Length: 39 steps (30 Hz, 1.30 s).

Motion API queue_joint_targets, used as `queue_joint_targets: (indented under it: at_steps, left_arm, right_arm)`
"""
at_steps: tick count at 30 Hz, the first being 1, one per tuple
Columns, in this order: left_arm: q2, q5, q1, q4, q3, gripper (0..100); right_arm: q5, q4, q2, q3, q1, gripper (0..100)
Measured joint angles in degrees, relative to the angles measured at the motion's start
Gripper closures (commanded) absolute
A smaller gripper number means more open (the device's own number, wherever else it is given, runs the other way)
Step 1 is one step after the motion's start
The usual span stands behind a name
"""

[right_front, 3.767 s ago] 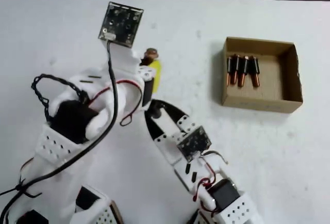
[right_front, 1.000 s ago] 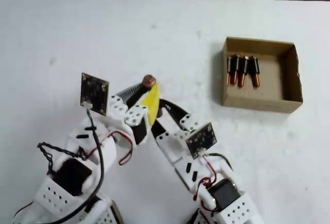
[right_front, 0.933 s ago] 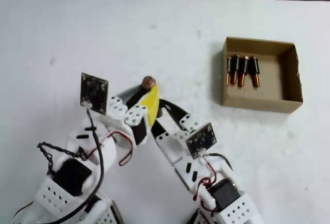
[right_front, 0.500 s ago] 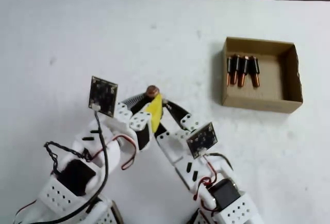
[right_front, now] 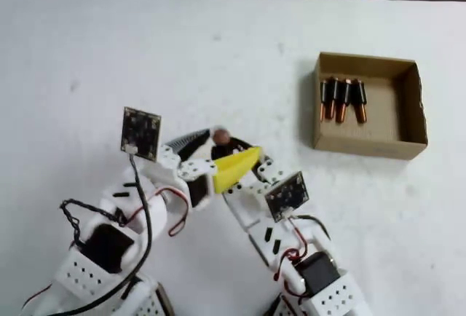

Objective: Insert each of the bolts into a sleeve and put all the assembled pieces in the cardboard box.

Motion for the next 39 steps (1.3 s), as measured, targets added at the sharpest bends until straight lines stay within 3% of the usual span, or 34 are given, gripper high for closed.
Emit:
queue_joint_targets:
  at_steps: [12,16,21,30,39]
  left_arm:
    - [0.0,0.0,-3.3,-4.7,-0.2,62]
    - [0.0,-0.1,-7.1,-4.6,-3.2,62]
    - [0.0,-5.9,-12.0,3.3,-11.0,66]
    - [-0.3,-13.5,-17.4,18.4,-25.7,99]
    - [-3.9,-20.4,-19.8,28.7,-33.1,98]
  right_arm:
    - [0.0,0.0,-0.1,0.0,0.0,98.3]
    - [0.0,0.0,-0.1,0.0,0.0,98.3]
    - [0.0,0.0,-0.1,0.0,0.0,98.3]
    - [0.0,0.4,-0.1,0.0,0.1,98.3]
    - [0.0,0.4,-0.1,0.0,1.0,98.3]
